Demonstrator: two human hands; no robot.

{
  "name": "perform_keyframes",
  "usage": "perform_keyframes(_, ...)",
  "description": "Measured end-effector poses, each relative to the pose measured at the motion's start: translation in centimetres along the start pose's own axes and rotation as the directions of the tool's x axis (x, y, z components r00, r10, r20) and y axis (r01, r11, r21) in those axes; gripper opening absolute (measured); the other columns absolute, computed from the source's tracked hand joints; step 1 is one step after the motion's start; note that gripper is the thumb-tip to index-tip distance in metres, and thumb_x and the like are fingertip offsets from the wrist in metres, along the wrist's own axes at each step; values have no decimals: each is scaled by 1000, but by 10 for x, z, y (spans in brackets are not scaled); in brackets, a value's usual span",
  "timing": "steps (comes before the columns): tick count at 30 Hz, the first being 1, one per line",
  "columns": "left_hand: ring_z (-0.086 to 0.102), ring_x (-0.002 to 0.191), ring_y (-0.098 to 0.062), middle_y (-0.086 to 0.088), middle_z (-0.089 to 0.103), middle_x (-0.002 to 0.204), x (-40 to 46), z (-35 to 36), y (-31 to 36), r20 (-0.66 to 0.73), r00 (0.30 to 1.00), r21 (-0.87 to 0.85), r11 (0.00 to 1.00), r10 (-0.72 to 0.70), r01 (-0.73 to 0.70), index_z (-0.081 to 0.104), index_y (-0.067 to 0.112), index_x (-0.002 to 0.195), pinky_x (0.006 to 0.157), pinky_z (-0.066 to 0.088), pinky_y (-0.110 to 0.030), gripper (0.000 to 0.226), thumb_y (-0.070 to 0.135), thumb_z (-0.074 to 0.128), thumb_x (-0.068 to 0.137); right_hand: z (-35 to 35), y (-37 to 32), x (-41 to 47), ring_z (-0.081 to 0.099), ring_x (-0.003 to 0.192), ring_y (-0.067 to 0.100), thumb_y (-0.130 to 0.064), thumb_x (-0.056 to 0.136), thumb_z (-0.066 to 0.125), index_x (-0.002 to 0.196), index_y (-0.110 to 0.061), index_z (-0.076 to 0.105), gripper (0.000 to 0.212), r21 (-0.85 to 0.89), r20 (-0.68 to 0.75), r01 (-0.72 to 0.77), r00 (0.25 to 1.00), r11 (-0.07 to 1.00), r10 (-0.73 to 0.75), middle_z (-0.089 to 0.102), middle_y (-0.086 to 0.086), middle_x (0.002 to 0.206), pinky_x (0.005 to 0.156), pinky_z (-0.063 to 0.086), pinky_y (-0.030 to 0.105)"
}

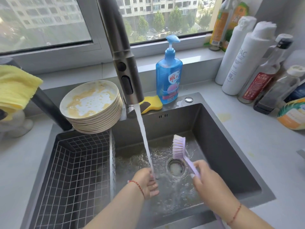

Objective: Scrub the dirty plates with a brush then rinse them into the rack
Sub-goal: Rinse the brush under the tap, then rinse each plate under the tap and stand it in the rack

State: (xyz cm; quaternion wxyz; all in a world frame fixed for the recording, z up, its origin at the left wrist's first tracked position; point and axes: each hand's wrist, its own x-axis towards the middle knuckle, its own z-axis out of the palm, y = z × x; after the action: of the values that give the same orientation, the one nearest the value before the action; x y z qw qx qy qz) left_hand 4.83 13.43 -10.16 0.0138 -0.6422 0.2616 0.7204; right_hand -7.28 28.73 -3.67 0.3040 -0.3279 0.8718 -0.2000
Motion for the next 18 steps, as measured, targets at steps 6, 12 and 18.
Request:
perform_keyframes(6,49,64,-24,-11,44,69,4,-1,-6,-51,997,-15,999,51,-52,47,9,71,68,47,-34,29,17,46,99,-2,24,9,41,59,18,-17,96,39,82,-26,33,17,-410,57,7,998,912,18,40,-3,72,46,24,27)
perform_keyframes(12,48,61,-20,-7,51,67,4,-1,-10,-77,990,4,993,119,-119,57,7,71,65,47,-32,27,9,48,97,-18,49,10,56,74,19,-29,97,43,86,-24,52,15,-352,-31,0,999,936,-12,54,-5,82,59,40,32)
perform_keyframes(18,36,35,-13,-6,35,62,-3,-1,-12,-116,973,48,980,198,-193,60,-1,107,50,48,-28,13,6,56,95,-63,69,22,61,53,25,-31,85,68,83,-21,48,22,110,-196,-17,980,994,38,61,6,70,40,46,28)
